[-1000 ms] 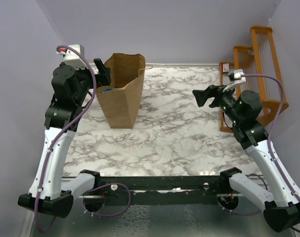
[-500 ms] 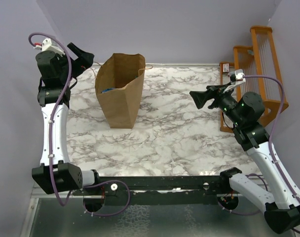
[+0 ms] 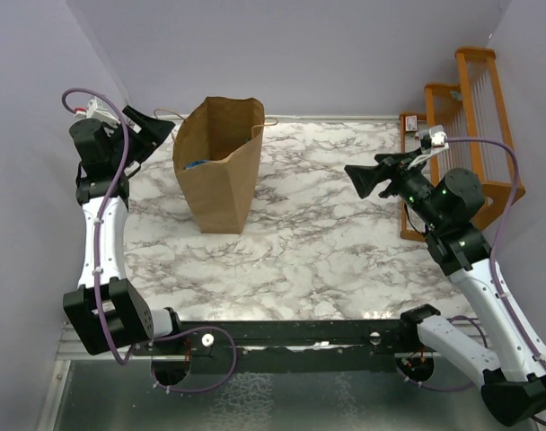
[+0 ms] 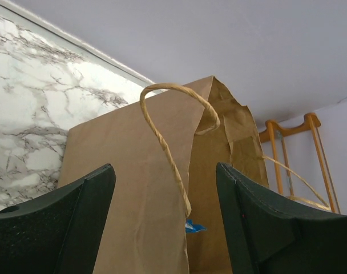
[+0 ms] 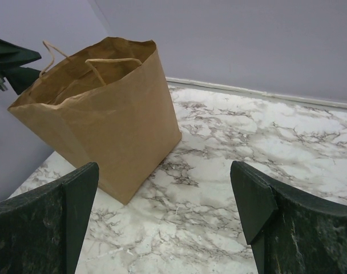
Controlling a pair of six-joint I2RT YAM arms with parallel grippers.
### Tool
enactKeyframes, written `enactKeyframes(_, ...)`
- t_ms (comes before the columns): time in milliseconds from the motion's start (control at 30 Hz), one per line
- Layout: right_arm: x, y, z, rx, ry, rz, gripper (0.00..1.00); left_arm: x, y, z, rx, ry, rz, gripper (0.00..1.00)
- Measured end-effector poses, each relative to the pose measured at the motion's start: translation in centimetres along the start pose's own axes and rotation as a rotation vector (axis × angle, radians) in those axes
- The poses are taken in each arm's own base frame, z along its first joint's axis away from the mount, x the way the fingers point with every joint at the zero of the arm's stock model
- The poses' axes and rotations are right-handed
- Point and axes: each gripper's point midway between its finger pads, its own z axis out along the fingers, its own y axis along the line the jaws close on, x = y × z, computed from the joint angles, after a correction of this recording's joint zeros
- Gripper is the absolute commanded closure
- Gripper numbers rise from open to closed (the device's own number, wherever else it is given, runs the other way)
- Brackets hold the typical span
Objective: Take the snacks out of the paper bag
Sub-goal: Adjust the paper bag at the center of the board.
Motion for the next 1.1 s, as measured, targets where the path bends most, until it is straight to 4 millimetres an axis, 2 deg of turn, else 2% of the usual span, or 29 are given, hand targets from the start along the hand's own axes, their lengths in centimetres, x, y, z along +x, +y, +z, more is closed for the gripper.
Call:
enactKeyframes(200,0.0,0.1,0.1,-0.005,0.001,0.003,0.01,0.1,0.2,0.6,0.019,0.005,-0.006,0.37)
enactKeyframes(567,-0.3,0.2,-0.1,-0.007,-0.009,0.0,0.01,-0.3,1.3,4.0,0.059,0.038,-0.093,0.53)
enactKeyframes(667,-0.3,0.2,0.0,-0.008,-0.012,0.0,0.01,-0.9,0.7,4.4,0.086,0.032,-0.103,0.61)
enactKeyframes(733,-0.3,0.2,0.0,-0.008,-0.012,0.0,0.01,-1.4,0.1,4.6,0.107,0.025,-0.103,0.63)
enactKeyframes(1000,-0.3,0.2,0.0,-0.008,-0.011,0.0,0.01,-3.5,-2.0,4.8,0.162,-0.005,-0.103,0.93)
enactKeyframes(1033,-0.3,0.2,0.0,-0.008,-0.011,0.0,0.01,-3.7,-2.3,4.8,0.169,-0.007,-0.099,1.0)
enactKeyframes(1100,-0.3,0.2,0.0,-0.008,-0.012,0.0,0.01,-4.2,-3.0,4.6,0.182,-0.012,-0.09,1.0)
